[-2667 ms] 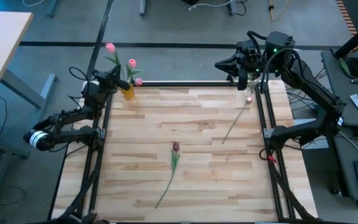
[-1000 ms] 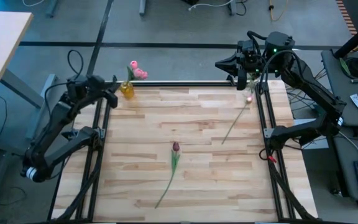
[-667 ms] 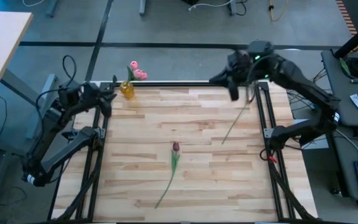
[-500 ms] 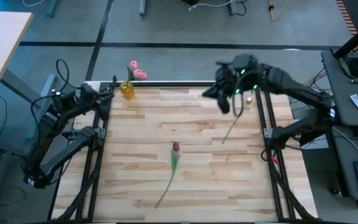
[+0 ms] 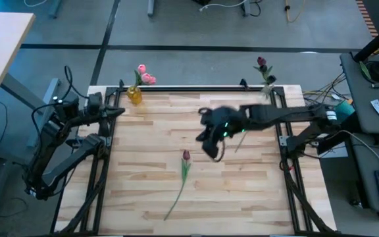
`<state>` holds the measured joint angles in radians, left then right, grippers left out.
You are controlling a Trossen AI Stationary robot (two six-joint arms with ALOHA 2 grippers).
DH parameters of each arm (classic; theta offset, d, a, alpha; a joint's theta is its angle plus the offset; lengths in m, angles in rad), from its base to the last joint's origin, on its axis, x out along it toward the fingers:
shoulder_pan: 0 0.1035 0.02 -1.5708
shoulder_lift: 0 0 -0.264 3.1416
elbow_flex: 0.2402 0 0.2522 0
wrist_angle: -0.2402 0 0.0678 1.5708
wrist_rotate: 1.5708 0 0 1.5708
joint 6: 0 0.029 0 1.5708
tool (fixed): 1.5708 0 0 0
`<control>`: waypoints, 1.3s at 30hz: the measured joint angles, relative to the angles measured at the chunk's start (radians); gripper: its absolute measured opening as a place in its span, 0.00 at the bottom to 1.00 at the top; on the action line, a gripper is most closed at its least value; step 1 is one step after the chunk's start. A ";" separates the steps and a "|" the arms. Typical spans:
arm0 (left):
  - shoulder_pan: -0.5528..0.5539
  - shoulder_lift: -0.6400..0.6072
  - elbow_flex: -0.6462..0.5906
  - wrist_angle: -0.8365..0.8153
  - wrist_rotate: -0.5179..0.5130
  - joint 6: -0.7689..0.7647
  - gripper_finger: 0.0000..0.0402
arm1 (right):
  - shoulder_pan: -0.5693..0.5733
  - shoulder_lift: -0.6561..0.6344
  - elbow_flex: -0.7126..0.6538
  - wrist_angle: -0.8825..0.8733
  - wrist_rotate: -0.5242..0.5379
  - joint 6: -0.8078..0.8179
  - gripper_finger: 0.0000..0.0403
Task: Sort flowers into vase by color
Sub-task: Put the dark red tulip into the transparent vase
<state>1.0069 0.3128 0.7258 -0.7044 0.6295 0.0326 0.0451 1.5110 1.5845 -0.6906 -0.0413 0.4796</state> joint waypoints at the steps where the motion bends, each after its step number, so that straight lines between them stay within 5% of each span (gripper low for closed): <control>1: 0.000 0.001 -0.003 0.011 0.020 -0.001 0.00 | 0.020 0.017 0.000 0.008 0.014 0.043 0.03; 16: 0.001 -0.001 -0.109 0.198 0.221 -0.069 0.00 | 0.125 0.316 0.009 0.055 0.063 0.664 0.06; 28: 0.001 -0.001 -0.152 0.262 0.228 -0.098 0.00 | 0.127 0.488 0.011 0.107 -0.019 0.870 0.43; 39: 0.001 -0.001 -0.155 0.264 0.253 -0.104 0.00 | 0.127 0.601 0.011 0.170 0.011 0.942 0.45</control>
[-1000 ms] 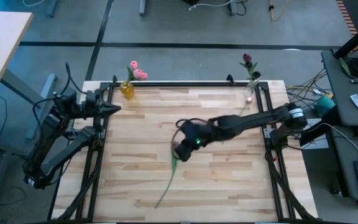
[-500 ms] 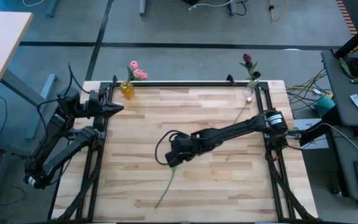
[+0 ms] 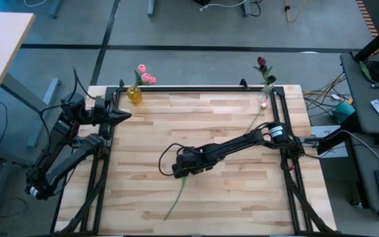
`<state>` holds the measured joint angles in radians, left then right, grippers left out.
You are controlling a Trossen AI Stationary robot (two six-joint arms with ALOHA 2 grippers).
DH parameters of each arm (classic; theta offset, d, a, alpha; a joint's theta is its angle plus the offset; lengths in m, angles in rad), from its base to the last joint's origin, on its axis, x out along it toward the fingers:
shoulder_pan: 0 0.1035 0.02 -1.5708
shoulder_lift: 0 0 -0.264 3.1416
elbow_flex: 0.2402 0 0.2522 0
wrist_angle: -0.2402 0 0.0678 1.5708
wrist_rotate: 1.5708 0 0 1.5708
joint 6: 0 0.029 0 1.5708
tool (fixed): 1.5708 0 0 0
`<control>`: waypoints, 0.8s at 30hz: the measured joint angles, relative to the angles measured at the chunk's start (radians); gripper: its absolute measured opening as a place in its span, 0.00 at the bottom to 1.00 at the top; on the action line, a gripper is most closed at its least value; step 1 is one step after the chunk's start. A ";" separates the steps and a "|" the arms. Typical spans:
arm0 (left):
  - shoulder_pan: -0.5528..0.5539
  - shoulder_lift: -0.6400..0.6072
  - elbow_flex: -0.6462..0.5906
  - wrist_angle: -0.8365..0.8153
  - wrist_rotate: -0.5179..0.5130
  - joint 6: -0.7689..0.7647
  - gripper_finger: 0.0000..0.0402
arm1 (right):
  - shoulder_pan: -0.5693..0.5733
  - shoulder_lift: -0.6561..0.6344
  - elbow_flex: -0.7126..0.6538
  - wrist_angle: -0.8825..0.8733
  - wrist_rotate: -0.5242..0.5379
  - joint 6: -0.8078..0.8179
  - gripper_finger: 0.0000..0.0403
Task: Sort flowers into vase by color
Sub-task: Put the dark red tulip into the transparent vase
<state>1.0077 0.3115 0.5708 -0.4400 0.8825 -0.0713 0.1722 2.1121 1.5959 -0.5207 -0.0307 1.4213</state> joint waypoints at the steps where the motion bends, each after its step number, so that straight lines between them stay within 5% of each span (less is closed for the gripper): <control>1: 0.000 0.000 -0.002 0.000 0.000 -0.001 0.00 | 0.000 0.003 0.000 -0.002 0.007 0.005 0.44; 7: 0.000 0.000 -0.003 -0.001 -0.001 -0.006 0.00 | -0.002 0.002 0.000 -0.019 0.102 0.020 0.35; 24: 0.000 -0.001 0.003 0.004 -0.010 -0.017 0.00 | -0.023 -0.019 0.000 -0.028 0.114 -0.163 0.04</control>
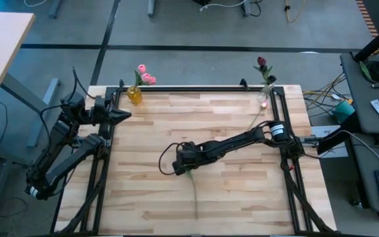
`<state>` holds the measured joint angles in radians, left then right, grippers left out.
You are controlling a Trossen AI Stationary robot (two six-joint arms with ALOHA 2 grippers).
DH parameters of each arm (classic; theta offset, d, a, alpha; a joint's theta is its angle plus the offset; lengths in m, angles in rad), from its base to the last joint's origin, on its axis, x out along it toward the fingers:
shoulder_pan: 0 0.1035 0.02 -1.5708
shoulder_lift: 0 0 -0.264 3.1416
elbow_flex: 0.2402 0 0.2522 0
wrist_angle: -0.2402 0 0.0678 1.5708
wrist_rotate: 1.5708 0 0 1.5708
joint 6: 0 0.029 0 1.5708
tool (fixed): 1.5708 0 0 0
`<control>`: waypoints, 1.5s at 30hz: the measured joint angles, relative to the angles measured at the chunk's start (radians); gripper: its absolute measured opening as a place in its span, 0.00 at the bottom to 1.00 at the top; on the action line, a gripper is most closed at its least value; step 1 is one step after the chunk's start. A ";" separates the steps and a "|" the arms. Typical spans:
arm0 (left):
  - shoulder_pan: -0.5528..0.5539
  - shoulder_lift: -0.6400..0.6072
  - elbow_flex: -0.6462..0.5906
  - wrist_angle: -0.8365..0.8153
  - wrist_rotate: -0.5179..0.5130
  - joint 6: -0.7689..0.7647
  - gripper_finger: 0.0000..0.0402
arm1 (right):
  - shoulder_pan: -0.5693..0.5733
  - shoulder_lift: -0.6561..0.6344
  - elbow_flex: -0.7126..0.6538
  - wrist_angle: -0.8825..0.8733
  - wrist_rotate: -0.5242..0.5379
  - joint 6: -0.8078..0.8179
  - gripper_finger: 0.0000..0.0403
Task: Sort flowers into vase by color
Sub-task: Put the dark red tulip into the transparent vase
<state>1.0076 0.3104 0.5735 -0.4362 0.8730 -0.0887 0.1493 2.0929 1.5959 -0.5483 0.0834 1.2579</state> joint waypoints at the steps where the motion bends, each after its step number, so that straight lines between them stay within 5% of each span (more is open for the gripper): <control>1: 0.000 -0.002 0.000 0.001 0.000 0.000 0.00 | -0.003 -0.014 0.000 0.000 0.019 -0.015 0.03; 7: 0.000 -0.013 0.000 0.008 0.000 -0.003 0.00 | -0.025 -0.159 0.000 -0.053 0.208 -0.173 0.03; 14: -0.001 -0.014 0.000 0.051 -0.028 -0.008 0.00 | -0.093 -0.420 0.000 -0.112 0.389 -0.591 0.02; 22: -0.001 0.006 0.000 0.122 -0.075 -0.033 0.00 | -0.267 -0.718 0.000 -0.121 0.343 -1.085 0.02; 31: -0.001 0.060 0.000 0.283 -0.180 -0.092 0.00 | -0.444 -0.990 0.000 -0.089 0.327 -1.454 0.02; 45: -0.006 0.152 0.001 0.341 -0.282 -0.112 0.00 | -0.580 -1.117 -0.001 0.076 0.419 -1.852 0.02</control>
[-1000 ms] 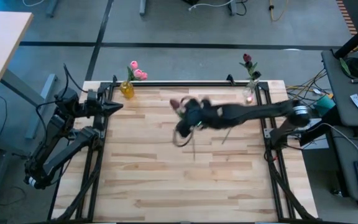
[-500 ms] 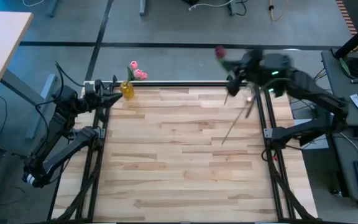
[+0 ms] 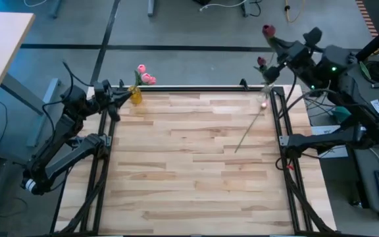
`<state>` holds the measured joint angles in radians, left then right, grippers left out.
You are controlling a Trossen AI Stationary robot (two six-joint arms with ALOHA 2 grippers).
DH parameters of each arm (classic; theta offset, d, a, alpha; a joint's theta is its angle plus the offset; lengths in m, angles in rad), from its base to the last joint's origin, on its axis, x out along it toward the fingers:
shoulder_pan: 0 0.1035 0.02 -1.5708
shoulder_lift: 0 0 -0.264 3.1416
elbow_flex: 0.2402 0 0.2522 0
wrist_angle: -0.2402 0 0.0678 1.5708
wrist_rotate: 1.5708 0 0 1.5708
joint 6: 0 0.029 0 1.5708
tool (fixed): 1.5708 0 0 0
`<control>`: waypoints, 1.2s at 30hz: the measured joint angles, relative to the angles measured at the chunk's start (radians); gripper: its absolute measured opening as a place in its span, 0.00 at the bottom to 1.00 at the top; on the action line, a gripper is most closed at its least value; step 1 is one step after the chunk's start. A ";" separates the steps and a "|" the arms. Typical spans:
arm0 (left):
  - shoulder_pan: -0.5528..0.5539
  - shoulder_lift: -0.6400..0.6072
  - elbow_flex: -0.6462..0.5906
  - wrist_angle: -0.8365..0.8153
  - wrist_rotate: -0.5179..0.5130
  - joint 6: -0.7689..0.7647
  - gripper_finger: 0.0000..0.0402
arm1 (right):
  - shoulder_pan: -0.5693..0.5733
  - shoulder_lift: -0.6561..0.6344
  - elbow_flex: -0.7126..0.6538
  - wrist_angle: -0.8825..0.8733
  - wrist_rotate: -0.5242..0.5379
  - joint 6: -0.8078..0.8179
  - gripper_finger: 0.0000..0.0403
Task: Sort flowers into vase by color
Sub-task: Put the dark red tulip into the transparent vase
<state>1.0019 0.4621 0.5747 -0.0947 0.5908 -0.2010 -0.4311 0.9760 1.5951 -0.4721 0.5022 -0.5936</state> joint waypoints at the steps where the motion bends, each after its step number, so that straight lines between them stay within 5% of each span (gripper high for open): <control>1: 0.000 0.000 0.000 0.001 -0.004 0.000 0.00 | -0.007 0.001 0.000 -0.001 0.018 -0.012 0.02; 16: 0.000 -0.001 0.001 0.006 -0.032 -0.003 0.00 | -0.094 0.040 -0.026 -0.040 0.230 0.000 0.02; 36: 0.000 -0.006 0.001 0.004 -0.032 -0.003 0.00 | -0.280 -0.008 -0.427 0.245 0.252 0.101 0.02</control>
<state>1.0019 0.4557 0.5755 -0.0906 0.5591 -0.2039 -0.7108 0.9685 1.1677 -0.2267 0.7546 -0.4923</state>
